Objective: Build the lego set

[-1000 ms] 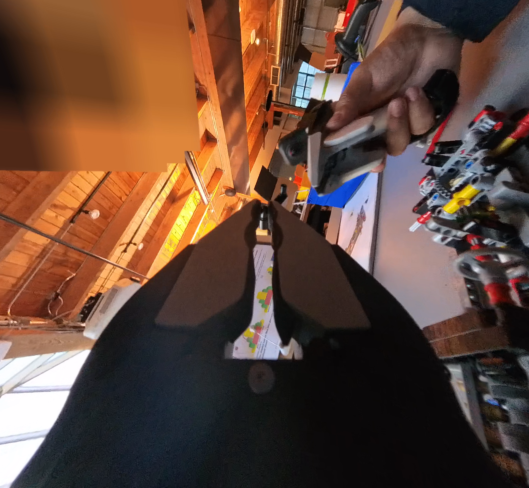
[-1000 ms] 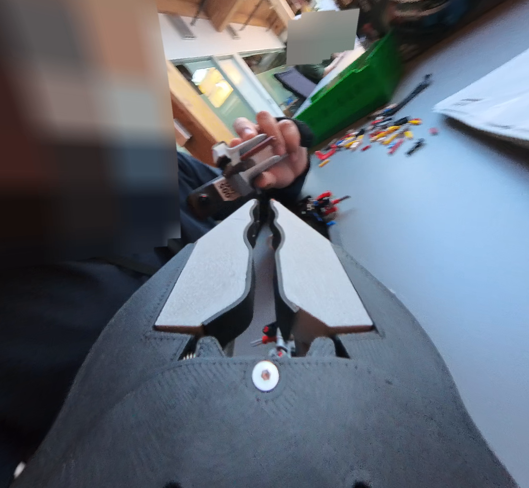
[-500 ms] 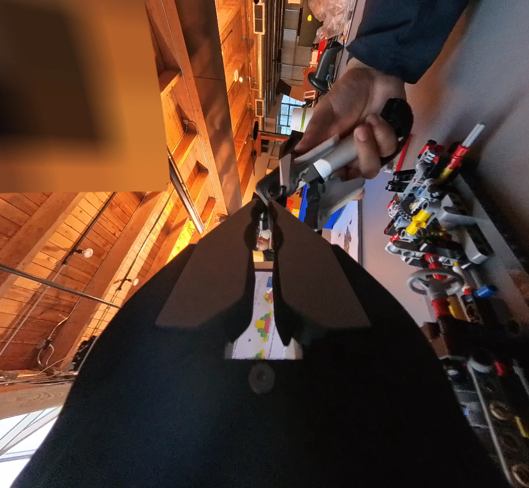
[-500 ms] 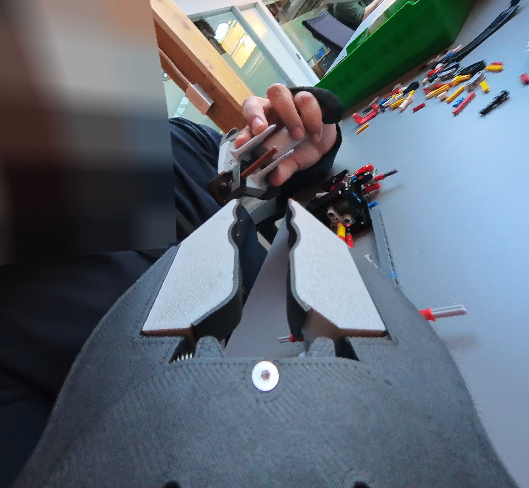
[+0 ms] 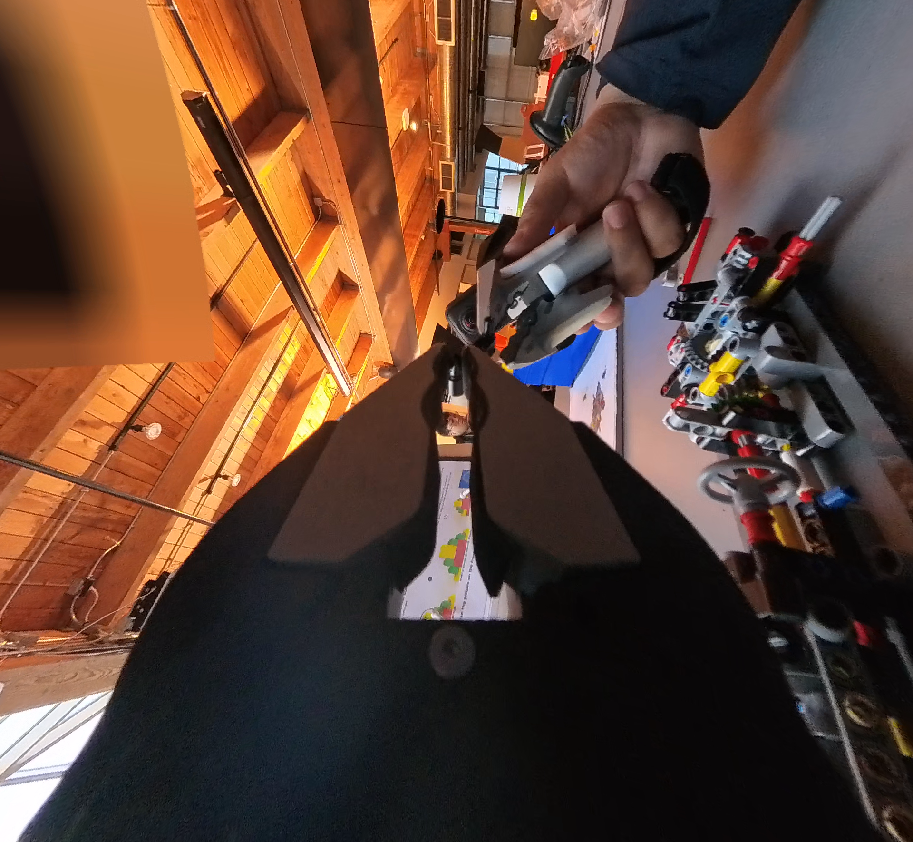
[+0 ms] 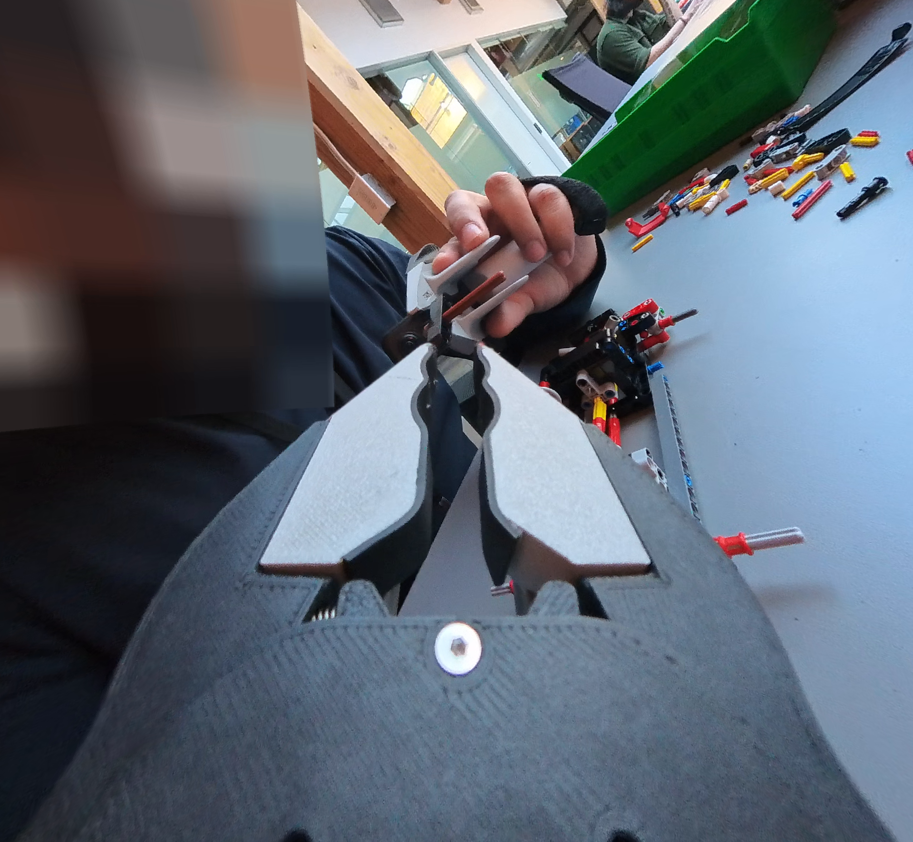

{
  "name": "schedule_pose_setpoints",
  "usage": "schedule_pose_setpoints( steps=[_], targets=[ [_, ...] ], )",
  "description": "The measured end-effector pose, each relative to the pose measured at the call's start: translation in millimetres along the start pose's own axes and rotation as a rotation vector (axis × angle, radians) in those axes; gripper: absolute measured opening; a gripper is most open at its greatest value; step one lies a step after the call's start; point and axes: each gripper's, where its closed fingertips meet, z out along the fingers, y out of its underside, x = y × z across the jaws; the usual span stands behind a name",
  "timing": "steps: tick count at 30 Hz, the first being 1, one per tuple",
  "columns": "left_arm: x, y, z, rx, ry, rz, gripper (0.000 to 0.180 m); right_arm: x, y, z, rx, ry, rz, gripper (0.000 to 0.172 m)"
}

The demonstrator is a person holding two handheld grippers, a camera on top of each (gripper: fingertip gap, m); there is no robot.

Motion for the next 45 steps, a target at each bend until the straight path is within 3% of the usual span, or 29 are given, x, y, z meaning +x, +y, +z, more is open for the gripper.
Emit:
schedule_pose_setpoints(
  steps=[19, 30, 45],
  targets=[
    [-2.5, 10.2, 0.1, -0.033, -0.010, -0.010, 0.001, 6.5, -4.0, -10.0, 0.018, 0.034, -0.014, 0.013],
    [6.5, -7.9, 3.2, 0.012, 0.005, 0.041, 0.001, 3.8, 14.6, 1.5, -0.088, 0.022, 0.000, 0.017],
    [5.0, -1.8, 3.0, -0.010, -0.003, 0.044, 0.002, 4.9, 6.9, -3.4, -0.026, -0.019, 0.030, 0.004]
  ],
)
